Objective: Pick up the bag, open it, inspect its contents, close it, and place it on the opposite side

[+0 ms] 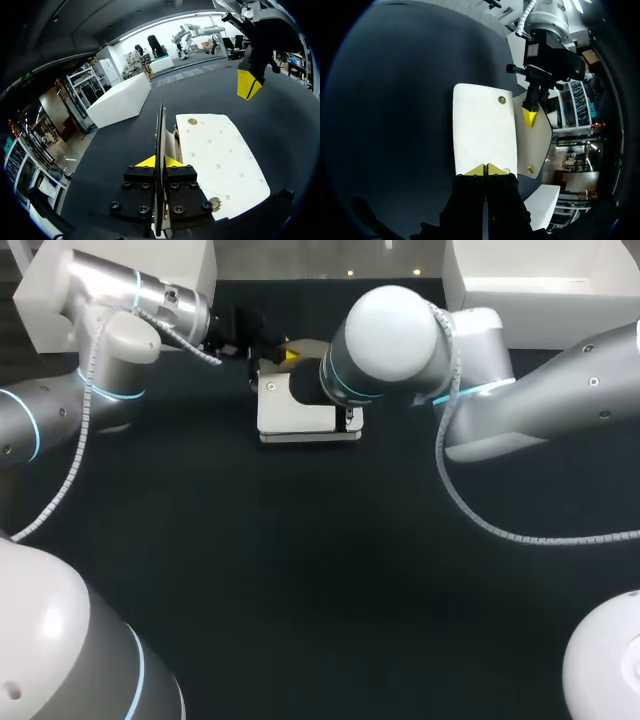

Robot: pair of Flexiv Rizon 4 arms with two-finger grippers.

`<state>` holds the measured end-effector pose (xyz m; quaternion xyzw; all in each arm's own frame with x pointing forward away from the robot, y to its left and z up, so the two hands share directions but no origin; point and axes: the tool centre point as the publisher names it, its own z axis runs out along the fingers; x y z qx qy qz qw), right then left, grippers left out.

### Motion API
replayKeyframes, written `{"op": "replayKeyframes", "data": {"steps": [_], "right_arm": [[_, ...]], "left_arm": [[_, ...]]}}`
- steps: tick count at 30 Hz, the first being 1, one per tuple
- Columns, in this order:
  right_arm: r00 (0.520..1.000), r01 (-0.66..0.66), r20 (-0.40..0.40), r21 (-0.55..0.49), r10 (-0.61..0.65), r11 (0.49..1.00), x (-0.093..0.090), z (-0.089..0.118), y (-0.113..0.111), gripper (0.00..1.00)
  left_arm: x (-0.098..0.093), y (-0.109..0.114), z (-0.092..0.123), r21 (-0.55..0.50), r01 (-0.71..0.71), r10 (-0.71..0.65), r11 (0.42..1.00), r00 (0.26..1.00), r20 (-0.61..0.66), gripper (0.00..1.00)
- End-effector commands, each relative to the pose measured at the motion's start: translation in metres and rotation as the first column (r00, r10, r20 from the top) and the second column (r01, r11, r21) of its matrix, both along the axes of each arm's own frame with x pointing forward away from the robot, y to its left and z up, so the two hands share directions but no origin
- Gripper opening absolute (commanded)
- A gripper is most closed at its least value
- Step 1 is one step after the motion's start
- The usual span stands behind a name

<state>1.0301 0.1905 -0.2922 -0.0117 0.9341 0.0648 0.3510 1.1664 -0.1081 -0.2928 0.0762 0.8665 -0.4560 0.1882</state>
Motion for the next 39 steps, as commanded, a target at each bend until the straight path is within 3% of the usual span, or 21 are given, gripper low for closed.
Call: {"op": "replayKeyframes", "data": {"steps": [1, 9, 11, 19, 39], "right_arm": [[0.999, -0.009, 0.047, 0.026, 0.008, 1.0, -0.014, -0.018, -0.005, 0.0], [0.997, -0.025, 0.072, 0.011, 0.024, 1.0, -0.021, -0.041, -0.003, 0.0], [0.997, -0.028, 0.078, 0.005, 0.027, 1.0, -0.019, -0.044, -0.003, 0.15], [0.997, -0.022, 0.076, -0.022, 0.024, 1.0, -0.012, -0.057, -0.008, 0.44], [0.997, 0.032, 0.068, -0.044, -0.029, 0.999, 0.012, -0.07, -0.016, 0.39]], "left_arm": [[0.016, -0.004, -0.011, -0.009, 0.023, -0.023, 1.0, 1.0, 0.0, 0.0], [0.024, -0.007, -0.022, 0.005, 0.061, -0.06, 0.998, 0.998, -0.013, 0.0], [0.024, -0.008, -0.024, 0.008, 0.064, -0.063, 0.998, 0.998, -0.017, 0.0], [0.025, -0.009, -0.027, 0.008, 0.07, -0.07, 0.998, 0.997, -0.041, 0.0], [0.023, -0.008, -0.034, -0.002, 0.092, -0.092, 0.996, 0.994, -0.066, 0.0]]}}
